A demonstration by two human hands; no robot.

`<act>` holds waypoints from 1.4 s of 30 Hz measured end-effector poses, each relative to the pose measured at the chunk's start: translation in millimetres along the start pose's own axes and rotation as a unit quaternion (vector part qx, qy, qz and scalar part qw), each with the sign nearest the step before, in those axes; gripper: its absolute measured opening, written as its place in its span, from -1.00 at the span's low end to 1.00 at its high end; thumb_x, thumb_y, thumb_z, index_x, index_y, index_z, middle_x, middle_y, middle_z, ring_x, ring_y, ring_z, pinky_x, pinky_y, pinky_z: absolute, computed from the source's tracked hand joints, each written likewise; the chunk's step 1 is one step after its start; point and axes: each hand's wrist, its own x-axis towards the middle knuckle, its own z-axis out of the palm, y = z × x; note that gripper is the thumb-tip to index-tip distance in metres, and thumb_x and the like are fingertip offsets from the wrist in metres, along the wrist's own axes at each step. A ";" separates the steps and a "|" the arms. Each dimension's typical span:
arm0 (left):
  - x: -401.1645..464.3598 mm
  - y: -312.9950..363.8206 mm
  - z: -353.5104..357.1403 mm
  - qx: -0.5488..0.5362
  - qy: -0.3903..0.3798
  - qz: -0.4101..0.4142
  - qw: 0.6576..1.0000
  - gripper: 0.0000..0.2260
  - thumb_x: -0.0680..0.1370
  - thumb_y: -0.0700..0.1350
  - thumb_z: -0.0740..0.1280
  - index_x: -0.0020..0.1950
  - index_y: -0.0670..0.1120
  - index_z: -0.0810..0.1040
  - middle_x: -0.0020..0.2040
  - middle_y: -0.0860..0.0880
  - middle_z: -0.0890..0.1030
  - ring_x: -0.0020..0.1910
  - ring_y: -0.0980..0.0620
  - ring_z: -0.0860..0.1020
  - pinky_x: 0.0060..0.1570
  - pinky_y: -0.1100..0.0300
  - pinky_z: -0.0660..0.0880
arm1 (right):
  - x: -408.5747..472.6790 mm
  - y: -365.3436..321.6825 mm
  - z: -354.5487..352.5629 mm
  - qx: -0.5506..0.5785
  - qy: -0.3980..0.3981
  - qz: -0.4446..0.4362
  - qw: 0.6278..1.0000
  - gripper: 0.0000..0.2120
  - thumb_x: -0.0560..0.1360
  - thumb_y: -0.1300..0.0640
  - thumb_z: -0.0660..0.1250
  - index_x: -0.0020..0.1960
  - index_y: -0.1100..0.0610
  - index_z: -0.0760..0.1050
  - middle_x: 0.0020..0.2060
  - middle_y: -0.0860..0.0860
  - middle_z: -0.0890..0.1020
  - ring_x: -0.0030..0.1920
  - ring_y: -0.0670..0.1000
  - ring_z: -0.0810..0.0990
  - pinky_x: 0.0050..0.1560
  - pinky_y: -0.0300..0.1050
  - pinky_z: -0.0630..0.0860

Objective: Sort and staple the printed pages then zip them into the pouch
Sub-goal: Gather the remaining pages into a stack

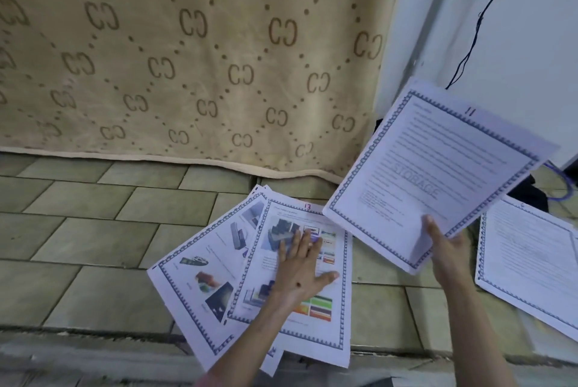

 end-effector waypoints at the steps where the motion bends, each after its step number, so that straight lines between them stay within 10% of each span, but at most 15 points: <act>1: 1.5 6.0 1.5 -0.003 0.002 0.005 1.000 0.01 0.18 0.49 -0.34 0.54 0.01 -0.14 0.54 -0.06 -0.24 0.47 -0.02 -0.36 0.32 0.00 -0.42 | -0.7 1.7 -0.3 0.014 0.010 0.015 1.000 -0.49 0.47 -0.05 0.36 0.36 0.09 0.39 0.18 -0.03 0.54 0.20 0.03 0.50 0.30 0.07 0.39; 6: 9.9 26.4 9.4 0.010 0.034 0.007 0.999 -0.03 0.21 0.48 -0.36 0.54 0.05 -0.04 0.56 -0.07 -0.10 0.53 -0.05 -0.18 0.44 -0.06 -0.25 | -2.8 6.0 0.0 0.111 0.020 0.076 0.991 -0.43 0.17 -0.22 0.43 0.12 -0.06 0.46 0.02 -0.18 0.57 0.09 -0.05 0.56 0.11 -0.15 0.53; 9: 13.3 28.3 -0.4 -0.011 0.031 0.002 0.999 -0.06 0.23 0.48 -0.35 0.52 0.09 0.05 0.56 -0.05 -0.06 0.53 -0.07 -0.11 0.45 -0.08 -0.12 | 2.8 5.6 -5.4 0.208 0.048 0.109 0.971 -0.48 0.39 -0.01 0.41 0.28 0.14 0.42 0.18 0.01 0.58 0.04 -0.09 0.59 -0.13 -0.27 0.62; 14: 16.2 0.5 -26.2 -0.102 0.137 -0.077 0.982 -0.51 0.59 0.12 0.13 0.50 0.05 0.16 0.56 -0.06 -0.05 0.53 -0.10 -0.05 0.46 -0.12 -0.06 | 4.8 3.9 -12.5 0.224 0.033 0.112 0.968 -0.60 0.42 0.11 0.36 0.25 0.10 0.46 0.13 -0.05 0.60 0.10 -0.07 0.58 -0.06 -0.20 0.62; 22: 30.6 -68.7 -57.5 -0.101 0.133 -0.291 0.942 -0.42 0.47 0.20 0.31 0.37 -0.11 0.35 0.38 -0.19 0.31 0.39 -0.22 0.24 0.32 -0.14 0.23 | 8.1 8.3 1.1 0.143 -0.042 0.138 0.979 -0.68 0.43 0.06 0.37 0.15 0.12 0.44 -0.03 -0.09 0.61 -0.01 -0.07 0.59 0.13 -0.05 0.57; 28: 31.8 -80.6 -68.1 -0.098 0.150 -0.308 0.934 -0.35 0.35 0.16 0.46 0.32 -0.11 0.38 0.26 -0.19 0.45 0.28 -0.19 0.35 0.21 -0.08 0.32 | 13.1 11.0 0.1 0.110 -0.068 0.146 0.981 -0.14 0.08 -0.20 0.60 0.26 0.15 0.44 0.11 0.00 0.63 0.04 -0.02 0.64 -0.09 -0.14 0.59; 33: 28.8 -74.8 -65.7 -0.057 0.229 -0.292 0.927 -0.47 0.43 0.09 0.42 0.28 -0.15 0.42 0.23 -0.21 0.40 0.26 -0.21 0.32 0.18 -0.06 0.29 | 16.7 8.6 0.5 0.226 -0.065 0.143 0.961 -0.69 0.55 0.15 0.26 0.28 0.11 0.41 0.11 -0.05 0.61 0.13 -0.03 0.58 -0.04 -0.14 0.63; 39: 30.6 -33.1 -52.5 -0.145 0.113 -0.273 0.944 -0.29 0.37 0.18 0.45 0.34 -0.18 0.29 0.26 -0.18 0.44 0.24 -0.20 0.44 0.08 -0.04 0.43 | 19.5 11.3 -2.0 0.287 -0.040 0.142 0.946 -0.69 0.59 0.15 0.19 0.33 0.05 0.42 0.21 -0.04 0.59 0.14 -0.05 0.61 0.10 -0.01 0.56; 42: 33.9 -25.6 -53.2 -0.189 0.118 -0.257 0.940 -0.60 0.46 -0.07 0.43 0.22 -0.18 0.43 0.19 -0.12 0.56 0.16 -0.12 0.53 0.05 0.12 0.42 | 16.3 11.4 -1.0 0.292 -0.065 0.160 0.941 -0.79 0.59 0.18 0.18 0.16 0.03 0.51 0.11 -0.07 0.64 0.00 -0.09 0.67 0.01 -0.07 0.61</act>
